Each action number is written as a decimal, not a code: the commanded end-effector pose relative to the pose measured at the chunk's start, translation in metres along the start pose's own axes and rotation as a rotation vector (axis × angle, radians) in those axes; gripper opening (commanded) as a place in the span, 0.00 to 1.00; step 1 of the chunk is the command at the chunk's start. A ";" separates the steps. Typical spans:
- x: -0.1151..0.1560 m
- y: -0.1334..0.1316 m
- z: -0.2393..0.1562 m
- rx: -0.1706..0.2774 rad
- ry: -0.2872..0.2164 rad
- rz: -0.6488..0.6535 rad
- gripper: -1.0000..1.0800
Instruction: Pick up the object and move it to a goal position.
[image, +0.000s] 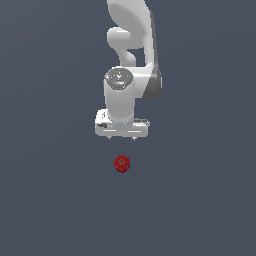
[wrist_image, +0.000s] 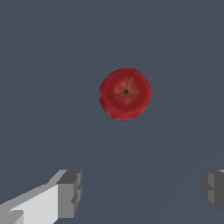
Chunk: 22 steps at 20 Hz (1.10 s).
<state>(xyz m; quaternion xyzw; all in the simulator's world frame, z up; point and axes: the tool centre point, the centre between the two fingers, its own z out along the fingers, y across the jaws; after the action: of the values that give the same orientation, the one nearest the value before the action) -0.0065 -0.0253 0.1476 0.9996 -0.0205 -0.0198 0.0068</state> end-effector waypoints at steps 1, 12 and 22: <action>0.000 0.000 0.000 0.000 0.000 0.000 0.96; 0.008 -0.008 -0.017 -0.004 0.026 -0.035 0.96; 0.014 -0.007 -0.011 -0.006 0.026 -0.094 0.96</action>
<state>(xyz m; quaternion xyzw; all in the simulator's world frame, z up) 0.0068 -0.0180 0.1596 0.9998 0.0190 -0.0072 0.0091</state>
